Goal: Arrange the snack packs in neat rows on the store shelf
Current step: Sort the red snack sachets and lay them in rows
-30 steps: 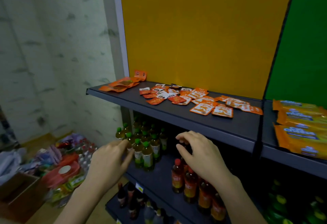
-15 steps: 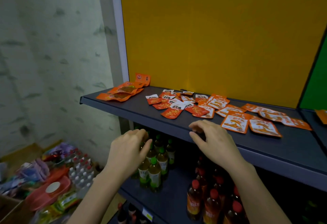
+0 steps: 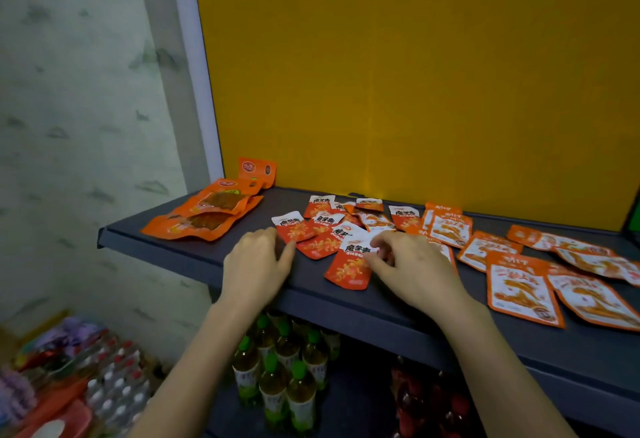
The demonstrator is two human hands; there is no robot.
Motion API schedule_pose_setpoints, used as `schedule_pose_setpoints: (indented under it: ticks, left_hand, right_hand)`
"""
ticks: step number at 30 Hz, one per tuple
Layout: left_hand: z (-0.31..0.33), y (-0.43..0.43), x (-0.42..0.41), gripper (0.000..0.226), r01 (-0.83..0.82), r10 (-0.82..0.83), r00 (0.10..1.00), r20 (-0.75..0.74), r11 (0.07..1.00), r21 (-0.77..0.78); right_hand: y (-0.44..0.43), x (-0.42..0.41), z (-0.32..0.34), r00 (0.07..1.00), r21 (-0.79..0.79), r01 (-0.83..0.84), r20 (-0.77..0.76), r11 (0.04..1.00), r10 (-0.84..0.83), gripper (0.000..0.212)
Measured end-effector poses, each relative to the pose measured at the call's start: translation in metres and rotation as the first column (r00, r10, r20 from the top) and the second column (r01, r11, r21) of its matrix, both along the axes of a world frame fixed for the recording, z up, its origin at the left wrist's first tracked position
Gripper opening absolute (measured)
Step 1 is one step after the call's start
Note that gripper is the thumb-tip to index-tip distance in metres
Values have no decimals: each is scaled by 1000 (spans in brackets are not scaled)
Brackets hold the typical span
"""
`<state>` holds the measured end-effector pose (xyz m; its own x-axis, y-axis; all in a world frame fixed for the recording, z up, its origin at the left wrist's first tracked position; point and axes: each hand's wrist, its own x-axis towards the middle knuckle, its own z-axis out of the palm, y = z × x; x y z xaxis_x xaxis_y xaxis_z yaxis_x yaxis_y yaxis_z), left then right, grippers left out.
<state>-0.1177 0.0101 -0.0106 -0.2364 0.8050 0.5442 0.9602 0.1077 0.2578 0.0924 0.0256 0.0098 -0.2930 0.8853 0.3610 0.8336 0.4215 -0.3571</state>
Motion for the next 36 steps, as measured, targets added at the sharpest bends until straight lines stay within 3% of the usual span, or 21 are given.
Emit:
schedule_pose_setpoints:
  ticks: [7,14,19,21,23,26,30,33,34,36]
  left_hand:
    - [12,64,-19,76,-13,62,989,136,942,-336]
    - [20,116,-34,97,115,-31,978,206,904,-413]
    - [25,132,-45,104,256,-30,879,475,871,-419]
    - [25,134,-51,91,290,-51,850,524,876,-386]
    - [22,136,-56,60,357,-118,810,575,876,-324]
    - [18,136,-62,16,463,-210,680,702,866,-190]
    - [27,132,-50,7,591,-293,487,823,804,-63]
    - [29,134,-35,9,644,-308,567,764,744,-178]
    - [28,136,-30,10,627,-305,640,705,738,-250]
    - [25,139,-23,38,513,-309,828,467,753,-412]
  right_hand:
    - [8,-34,-10,972,-48,214,113,976,-208,66]
    - [15,-57,-10,909,-40,394,167,918,-382,81]
    - [18,-60,-6,915,-162,404,67,900,-398,78]
    - [19,-58,-6,914,-188,405,62,895,-401,72]
    - [20,-56,-6,915,-203,402,50,893,-400,61]
    - [19,-54,-5,924,-231,374,11,898,-382,54]
    - [18,-41,7,919,-248,313,-166,917,-358,59]
    - [20,-20,23,891,-197,340,-244,919,-382,51]
    - [21,-12,29,882,-197,342,-269,919,-386,47]
    - [25,2,35,858,-249,304,-348,920,-378,38]
